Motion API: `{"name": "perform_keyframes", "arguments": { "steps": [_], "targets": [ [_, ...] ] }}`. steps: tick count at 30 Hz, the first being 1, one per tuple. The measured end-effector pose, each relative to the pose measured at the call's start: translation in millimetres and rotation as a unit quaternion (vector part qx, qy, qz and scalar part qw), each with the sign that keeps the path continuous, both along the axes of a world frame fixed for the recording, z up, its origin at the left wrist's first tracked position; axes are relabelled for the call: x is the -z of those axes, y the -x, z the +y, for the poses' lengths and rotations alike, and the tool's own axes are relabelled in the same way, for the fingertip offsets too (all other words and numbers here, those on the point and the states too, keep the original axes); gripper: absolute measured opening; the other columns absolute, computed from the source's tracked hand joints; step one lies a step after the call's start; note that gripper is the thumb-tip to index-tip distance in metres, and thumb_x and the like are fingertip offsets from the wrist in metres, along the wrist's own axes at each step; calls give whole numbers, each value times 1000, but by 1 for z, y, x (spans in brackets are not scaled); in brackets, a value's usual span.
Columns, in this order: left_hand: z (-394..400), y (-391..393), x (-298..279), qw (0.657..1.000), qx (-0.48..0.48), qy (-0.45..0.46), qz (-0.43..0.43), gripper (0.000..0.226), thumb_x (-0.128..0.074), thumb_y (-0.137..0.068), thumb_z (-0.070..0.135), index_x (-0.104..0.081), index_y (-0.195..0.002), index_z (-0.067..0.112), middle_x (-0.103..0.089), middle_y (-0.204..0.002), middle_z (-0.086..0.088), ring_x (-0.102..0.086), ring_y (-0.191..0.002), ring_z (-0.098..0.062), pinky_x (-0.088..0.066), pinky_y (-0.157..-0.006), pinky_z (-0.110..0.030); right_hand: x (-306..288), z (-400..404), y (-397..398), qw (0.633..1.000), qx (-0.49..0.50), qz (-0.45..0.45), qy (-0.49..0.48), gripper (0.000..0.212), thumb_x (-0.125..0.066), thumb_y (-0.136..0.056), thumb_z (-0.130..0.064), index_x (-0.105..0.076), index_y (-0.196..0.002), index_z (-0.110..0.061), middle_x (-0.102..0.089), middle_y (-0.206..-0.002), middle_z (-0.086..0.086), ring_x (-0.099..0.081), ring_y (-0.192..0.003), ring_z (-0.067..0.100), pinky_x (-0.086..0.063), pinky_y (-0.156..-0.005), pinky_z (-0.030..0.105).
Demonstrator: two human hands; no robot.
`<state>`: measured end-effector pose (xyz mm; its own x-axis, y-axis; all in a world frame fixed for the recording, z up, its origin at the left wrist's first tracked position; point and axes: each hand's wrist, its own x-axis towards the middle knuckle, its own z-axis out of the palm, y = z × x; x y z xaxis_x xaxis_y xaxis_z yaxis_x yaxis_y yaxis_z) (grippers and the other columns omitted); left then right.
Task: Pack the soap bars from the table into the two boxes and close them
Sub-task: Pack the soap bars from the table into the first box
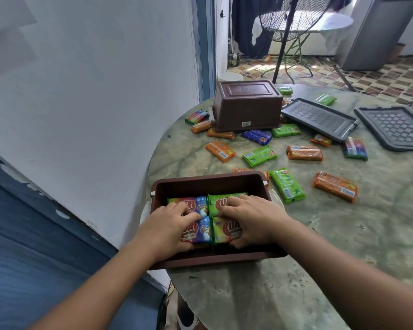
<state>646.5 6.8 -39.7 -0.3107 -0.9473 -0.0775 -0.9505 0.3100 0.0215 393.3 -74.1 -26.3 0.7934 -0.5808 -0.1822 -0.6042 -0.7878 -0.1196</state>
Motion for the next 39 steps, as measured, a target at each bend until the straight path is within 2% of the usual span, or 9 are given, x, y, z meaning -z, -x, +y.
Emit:
{"name": "perform_keyframes", "arguments": {
  "steps": [8,12,17,19,22,25,28,33,39],
  "targets": [
    [1,-1,1,1000,-7,8,16,84,-62,-70,82,-44,-143,45,-47,-127,14,-46,-117,-12,-43,-95,-31,5,0,1,1000,0,-20,22,77,-70,-67,-69,-46,-130,-32,-52,-126,-8,-54,-110,19,-51,-89,37],
    [2,4,-8,995,-40,19,85,82,-47,-70,96,-53,-134,45,-50,-117,19,-48,-111,-4,-45,-92,-27,4,2,1,997,23,-67,27,67,-54,-80,-79,-52,-129,-33,-53,-119,-8,-53,-108,17,-49,-86,35],
    [-9,6,-22,951,-85,46,293,34,-72,-85,58,-65,-110,36,-57,-97,19,-58,-91,-1,-49,-77,-20,-2,-4,5,961,110,-250,-43,34,-54,-96,-60,-65,-109,-30,-57,-102,-13,-57,-94,7,-52,-79,32],
    [-22,15,-34,945,-81,71,310,18,-74,-89,42,-68,-103,32,-58,-84,15,-58,-79,-5,-47,-68,-19,-6,-14,7,919,167,-355,-42,24,-58,-99,-48,-67,-101,-26,-61,-96,-12,-59,-89,6,-52,-78,35],
    [-53,30,-55,940,-81,88,320,3,-70,-94,32,-69,-95,29,-59,-72,11,-56,-67,-7,-42,-57,-16,-18,-39,9,886,231,-403,-12,16,-59,-101,-37,-65,-96,-24,-61,-89,-11,-58,-82,7,-52,-73,37],
    [-93,39,-69,942,-80,107,309,7,-68,-95,30,-70,-90,25,-60,-69,11,-56,-66,-5,-37,-55,-15,-30,-77,14,883,282,-376,-8,11,-60,-100,-35,-65,-100,-25,-61,-89,-9,-58,-81,8,-51,-73,35],
    [-140,47,-72,952,-85,92,279,10,-66,-96,32,-69,-92,23,-62,-72,9,-57,-67,-6,-46,-59,-28,-31,-117,21,898,325,-293,-50,16,-60,-99,-38,-65,-111,-27,-63,-97,-6,-59,-89,12,-44,-75,32],
    [-192,56,-58,972,-92,18,217,10,-63,-97,36,-66,-96,27,-63,-83,14,-60,-77,-5,-50,-66,-30,-20,-153,24,938,309,-128,-94,28,-63,-98,-33,-67,-125,-26,-66,-113,-3,-61,-106,18,-41,-80,28],
    [-245,56,-23,994,-69,-37,75,14,-55,-98,32,-60,-110,28,-65,-112,0,-60,-95,-20,-54,-82,-42,15,-183,21,944,267,1,-194,54,-74,-90,-26,-56,-141,-31,-59,-133,0,-58,-117,23,-51,-97,36]
  ]
}}
